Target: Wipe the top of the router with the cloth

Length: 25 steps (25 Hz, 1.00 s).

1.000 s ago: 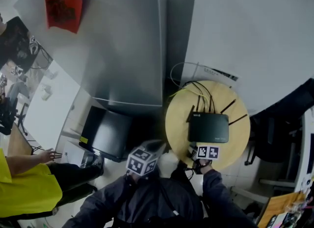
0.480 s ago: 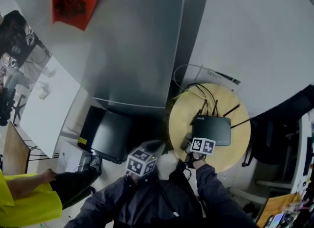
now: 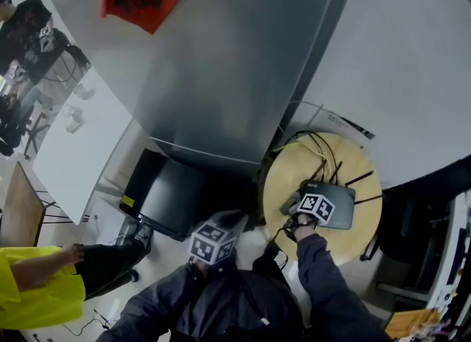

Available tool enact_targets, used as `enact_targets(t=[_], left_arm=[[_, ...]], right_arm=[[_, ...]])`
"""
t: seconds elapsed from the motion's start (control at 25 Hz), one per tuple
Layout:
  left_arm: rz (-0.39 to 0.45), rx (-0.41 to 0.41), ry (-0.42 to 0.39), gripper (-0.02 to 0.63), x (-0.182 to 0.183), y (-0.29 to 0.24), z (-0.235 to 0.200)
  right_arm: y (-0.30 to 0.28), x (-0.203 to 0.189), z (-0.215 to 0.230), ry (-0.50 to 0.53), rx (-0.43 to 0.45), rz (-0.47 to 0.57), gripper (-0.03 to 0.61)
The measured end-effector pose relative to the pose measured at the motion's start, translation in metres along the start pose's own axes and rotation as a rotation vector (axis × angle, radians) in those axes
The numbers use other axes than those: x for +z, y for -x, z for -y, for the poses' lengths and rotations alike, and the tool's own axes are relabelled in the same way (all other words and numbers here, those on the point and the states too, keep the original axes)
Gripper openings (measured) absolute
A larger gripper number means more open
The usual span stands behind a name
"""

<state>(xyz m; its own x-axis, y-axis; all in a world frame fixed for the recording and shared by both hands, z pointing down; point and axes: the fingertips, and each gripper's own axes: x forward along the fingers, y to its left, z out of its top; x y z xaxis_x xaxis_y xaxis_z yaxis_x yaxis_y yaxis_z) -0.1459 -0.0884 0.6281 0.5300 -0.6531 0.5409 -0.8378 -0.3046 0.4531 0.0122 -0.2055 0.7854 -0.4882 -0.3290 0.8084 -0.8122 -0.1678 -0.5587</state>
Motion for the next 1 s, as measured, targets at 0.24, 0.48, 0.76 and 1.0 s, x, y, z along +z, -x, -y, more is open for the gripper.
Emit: enact_targets(t=[0.24,0.48,0.76,1.0], left_arm=[[-0.005,-0.002,-0.008,0.026,0.003,0.0,-0.002],[-0.006,-0.03,-0.02,0.026,0.005,-0.004,0.005],[-0.01,-0.065,-0.037,0.026,0.001,-0.003,0.013],[-0.013,-0.074,-0.044,0.026,-0.005,0.005,0.014]], right_arm=[[0.003,-0.002,0.003,-0.099,-0.014,0.053,0.074],[0.011,-0.024,0.008,-0.143,-0.008,0.046,0.074],[0.025,-0.05,0.018,-0.142,-0.01,0.046,0.074],[0.035,-0.063,0.033,-0.129,-0.022,0.044,0.074]])
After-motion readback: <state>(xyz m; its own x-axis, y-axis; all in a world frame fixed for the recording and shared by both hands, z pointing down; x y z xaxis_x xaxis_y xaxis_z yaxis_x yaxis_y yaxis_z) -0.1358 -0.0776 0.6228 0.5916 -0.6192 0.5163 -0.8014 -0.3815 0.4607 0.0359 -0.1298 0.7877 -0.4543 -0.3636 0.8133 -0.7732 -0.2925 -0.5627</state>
